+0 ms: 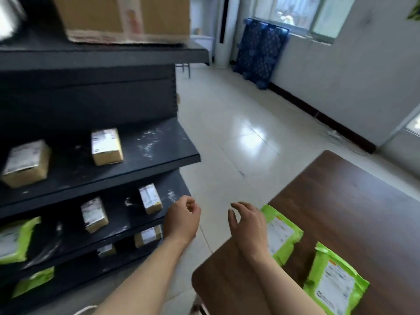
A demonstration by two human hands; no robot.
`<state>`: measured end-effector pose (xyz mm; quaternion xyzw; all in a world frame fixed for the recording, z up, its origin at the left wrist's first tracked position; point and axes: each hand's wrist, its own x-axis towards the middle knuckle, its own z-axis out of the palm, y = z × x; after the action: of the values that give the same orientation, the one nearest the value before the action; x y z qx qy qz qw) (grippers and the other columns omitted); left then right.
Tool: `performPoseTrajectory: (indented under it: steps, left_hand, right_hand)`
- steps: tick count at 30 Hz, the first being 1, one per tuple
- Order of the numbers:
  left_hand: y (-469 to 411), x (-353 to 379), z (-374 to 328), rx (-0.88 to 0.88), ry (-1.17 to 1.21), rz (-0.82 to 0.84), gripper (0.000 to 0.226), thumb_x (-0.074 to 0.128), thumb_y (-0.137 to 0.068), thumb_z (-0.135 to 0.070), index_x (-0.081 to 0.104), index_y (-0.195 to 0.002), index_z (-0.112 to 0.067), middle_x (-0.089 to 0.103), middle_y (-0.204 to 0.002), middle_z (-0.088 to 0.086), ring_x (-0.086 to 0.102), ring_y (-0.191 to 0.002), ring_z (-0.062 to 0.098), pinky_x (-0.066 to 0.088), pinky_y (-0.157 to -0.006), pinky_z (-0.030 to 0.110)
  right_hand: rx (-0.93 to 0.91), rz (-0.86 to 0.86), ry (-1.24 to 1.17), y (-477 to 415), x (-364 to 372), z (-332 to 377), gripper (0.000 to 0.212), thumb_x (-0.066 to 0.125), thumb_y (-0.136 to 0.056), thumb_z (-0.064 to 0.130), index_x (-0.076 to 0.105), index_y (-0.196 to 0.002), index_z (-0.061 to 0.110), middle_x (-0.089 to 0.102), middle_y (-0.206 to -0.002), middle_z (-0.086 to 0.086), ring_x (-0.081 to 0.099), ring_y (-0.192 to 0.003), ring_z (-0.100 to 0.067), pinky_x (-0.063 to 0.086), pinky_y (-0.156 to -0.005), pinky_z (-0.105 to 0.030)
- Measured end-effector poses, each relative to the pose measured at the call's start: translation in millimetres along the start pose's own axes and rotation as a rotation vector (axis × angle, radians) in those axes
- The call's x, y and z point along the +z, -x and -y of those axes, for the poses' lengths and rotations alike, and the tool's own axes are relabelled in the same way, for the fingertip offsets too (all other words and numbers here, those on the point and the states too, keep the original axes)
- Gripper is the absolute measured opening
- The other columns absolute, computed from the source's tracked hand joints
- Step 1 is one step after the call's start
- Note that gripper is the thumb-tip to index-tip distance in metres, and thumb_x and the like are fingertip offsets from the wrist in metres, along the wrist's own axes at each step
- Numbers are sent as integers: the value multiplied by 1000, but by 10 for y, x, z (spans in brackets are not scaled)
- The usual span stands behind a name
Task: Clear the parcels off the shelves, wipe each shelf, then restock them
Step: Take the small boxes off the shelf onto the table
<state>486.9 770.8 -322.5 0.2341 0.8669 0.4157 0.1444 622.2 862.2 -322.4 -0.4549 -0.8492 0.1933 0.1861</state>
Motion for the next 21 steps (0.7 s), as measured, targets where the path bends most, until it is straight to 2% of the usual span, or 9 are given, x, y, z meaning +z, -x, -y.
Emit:
performPoseTrajectory:
  steps: [11,17,21]
  left_hand:
    - [-256,-1600,868,-183,-23,-289,9,56,-90,-27,62,-96,-23,63,-85,-12,59,-77,13,45,-62,24]
    - [-547,-2391,1374,-227,-45,-357,16,53,-92,-29,62,-103,-23,61,-90,-15,54,-78,7,39,-57,22]
    - [-810,-2874,1695,-219,-77,-375,20,54,-91,-29,62,-108,-21,66,-99,-10,57,-84,10,45,-66,25]
  right_hand:
    - [-332,150,-30,-38,699,1743,31,50,-97,34,64,-123,26,61,-126,6,49,-123,-17,32,-106,-31]
    - [-399,198,-34,-53,1113,2642,32,48,-98,34,64,-125,25,61,-128,6,48,-125,-16,30,-109,-31]
    - [-394,200,-59,-86,1413,3166,27,51,-96,32,67,-117,26,62,-125,4,49,-123,-18,31,-108,-32]
